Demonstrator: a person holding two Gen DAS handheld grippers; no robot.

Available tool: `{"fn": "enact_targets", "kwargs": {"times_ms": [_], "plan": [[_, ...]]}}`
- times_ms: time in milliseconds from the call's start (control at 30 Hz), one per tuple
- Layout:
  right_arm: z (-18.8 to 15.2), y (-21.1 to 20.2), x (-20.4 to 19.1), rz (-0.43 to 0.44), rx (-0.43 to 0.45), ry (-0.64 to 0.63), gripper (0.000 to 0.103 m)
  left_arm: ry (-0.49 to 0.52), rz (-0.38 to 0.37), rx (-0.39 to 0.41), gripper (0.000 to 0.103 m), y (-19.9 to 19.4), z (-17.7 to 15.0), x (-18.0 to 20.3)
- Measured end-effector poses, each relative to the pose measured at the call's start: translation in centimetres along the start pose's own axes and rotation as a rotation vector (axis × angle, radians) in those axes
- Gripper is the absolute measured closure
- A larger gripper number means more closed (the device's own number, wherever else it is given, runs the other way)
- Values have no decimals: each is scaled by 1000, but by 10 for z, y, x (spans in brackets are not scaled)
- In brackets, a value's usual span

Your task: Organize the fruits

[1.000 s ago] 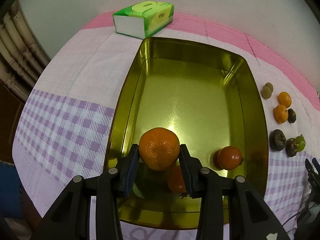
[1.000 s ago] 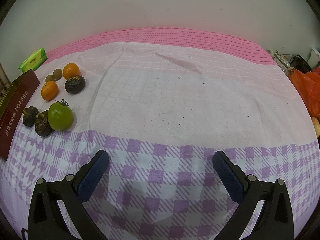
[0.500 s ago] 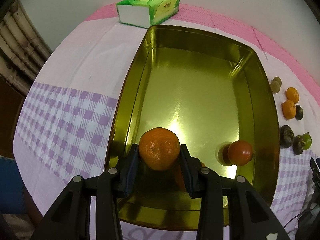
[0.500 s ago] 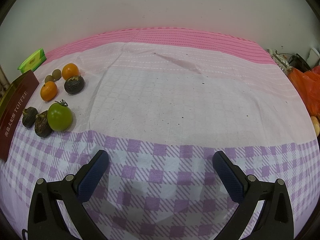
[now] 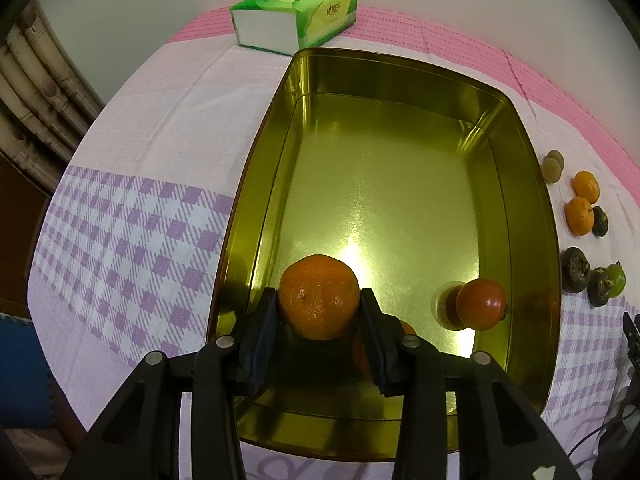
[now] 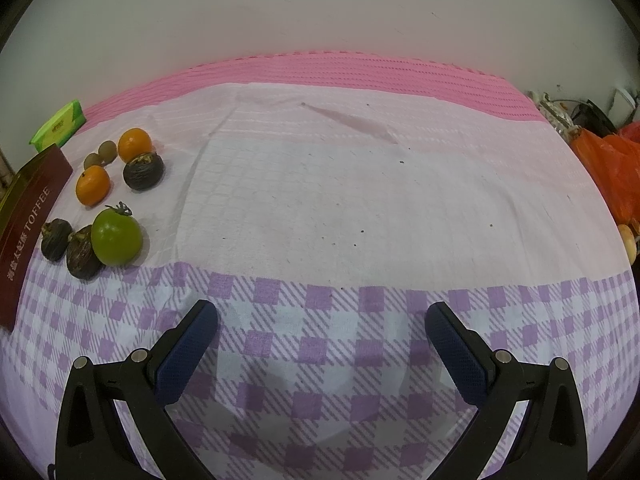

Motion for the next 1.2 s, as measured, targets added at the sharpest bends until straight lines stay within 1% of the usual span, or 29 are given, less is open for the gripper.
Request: {"fn": "enact_targets", "kwargs": {"times_ms": [100, 167, 267, 333, 367, 433, 567, 633, 733, 767, 800, 833, 867, 900, 1000, 1100, 1200], "plan": [[0, 0, 0, 0, -1, 0, 0, -5, -6, -1, 63, 0, -1, -1], [1, 0, 1, -1, -3, 1, 0, -6, -10, 0, 59, -2, -1, -3], [2, -1, 0, -9, -5, -7, 0, -6, -20, 7, 58, -5, -1, -4], [4, -4, -4, -23, 4, -18, 0, -1, -18, 15, 56, -7, -1, -4], [6, -6, -5, -23, 13, -22, 0, 2, -17, 20, 53, -9, -1, -3], [9, -11, -8, -19, 28, -28, 0, 6, -20, 28, 52, -12, 0, 0], [19, -21, -20, 10, 60, -48, 0, 11, -31, 50, 51, -19, 3, 1], [24, -27, -32, 44, 73, -67, 1, 10, -28, 54, 48, -21, 3, -1], [27, -31, -47, 80, 82, -107, 1, 1, -30, 55, 48, -23, 3, -5], [27, -32, -53, 97, 86, -122, 5, -2, -30, 55, 48, -24, 3, -2], [28, -33, -60, 126, 81, -142, 13, -6, -32, 57, 48, -26, 3, -3], [27, -32, -66, 153, 68, -155, 18, -7, -32, 59, 48, -26, 4, -3], [27, -31, -70, 172, 57, -162, 25, -9, -33, 61, 48, -28, 5, -2], [27, -28, -76, 198, 42, -176, 30, -10, -35, 63, 48, -29, 5, -1], [27, -27, -89, 224, 38, -228, 34, -11, -39, 72, 47, -31, 6, -1], [28, -23, -100, 263, 18, -261, 41, -13, -48, 91, 41, -37, 7, 0], [29, -18, -110, 278, 10, -299, 42, -8, -49, 111, 37, -43, 8, 1]]}}
Point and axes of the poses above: each gripper's, at about its wrist camera, not at the fingertips, and y roughly the way its jaws point, x to its right, z to its top, the point moved 4 cm from there along y, roughly the way its jaws point, and after that the axes turned 11 degrees about x, right-handed, at the moved point
